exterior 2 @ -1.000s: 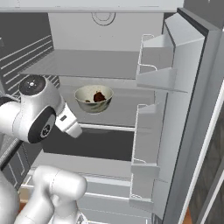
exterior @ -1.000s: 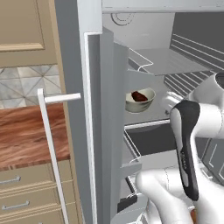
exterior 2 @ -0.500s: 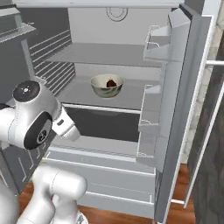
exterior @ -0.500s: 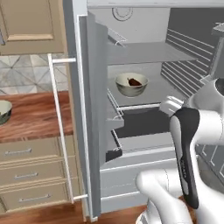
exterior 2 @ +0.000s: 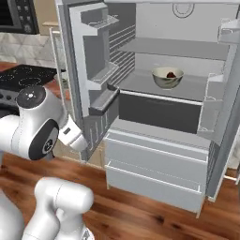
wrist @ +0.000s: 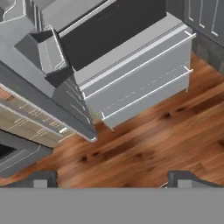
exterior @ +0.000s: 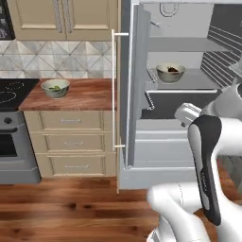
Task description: Place the bowl with the lime and broccoli on the top shelf of the fridge. Place the bowl with the chicken drumstick and steak on the second highest shelf of the fridge.
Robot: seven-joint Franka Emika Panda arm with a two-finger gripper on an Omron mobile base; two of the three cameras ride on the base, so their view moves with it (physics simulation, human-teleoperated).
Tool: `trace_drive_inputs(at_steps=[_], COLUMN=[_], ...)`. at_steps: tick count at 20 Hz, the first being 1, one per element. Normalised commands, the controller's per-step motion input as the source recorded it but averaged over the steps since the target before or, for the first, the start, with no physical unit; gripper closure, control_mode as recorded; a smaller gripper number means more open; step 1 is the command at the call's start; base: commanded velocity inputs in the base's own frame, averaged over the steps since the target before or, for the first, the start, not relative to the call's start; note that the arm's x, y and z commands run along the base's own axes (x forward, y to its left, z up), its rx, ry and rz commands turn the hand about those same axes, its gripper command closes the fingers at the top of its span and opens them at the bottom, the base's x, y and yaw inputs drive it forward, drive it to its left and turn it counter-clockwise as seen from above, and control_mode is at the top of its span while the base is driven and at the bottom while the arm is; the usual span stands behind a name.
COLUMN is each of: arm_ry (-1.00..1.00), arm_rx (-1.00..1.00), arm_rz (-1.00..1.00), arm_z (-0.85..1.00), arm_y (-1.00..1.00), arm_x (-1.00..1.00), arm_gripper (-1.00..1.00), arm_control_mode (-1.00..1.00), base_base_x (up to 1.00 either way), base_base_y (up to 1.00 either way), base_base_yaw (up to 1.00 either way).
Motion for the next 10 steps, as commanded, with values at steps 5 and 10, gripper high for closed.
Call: trace_drive_inputs(at_steps=[5,10], arm_ry=[0.0,0.0], arm_rx=[0.0,0.0], arm_rz=[0.0,0.0], arm_z=[0.0,0.0], arm_y=[0.0,0.0], arm_x=[0.0,0.0], arm_gripper=[-1.0,-1.0], arm_control_mode=[1.0,1.0], base_base_x=[-0.37,0.58], base_base_y=[1.0,1.0], base_base_yaw=[0.2,0.01])
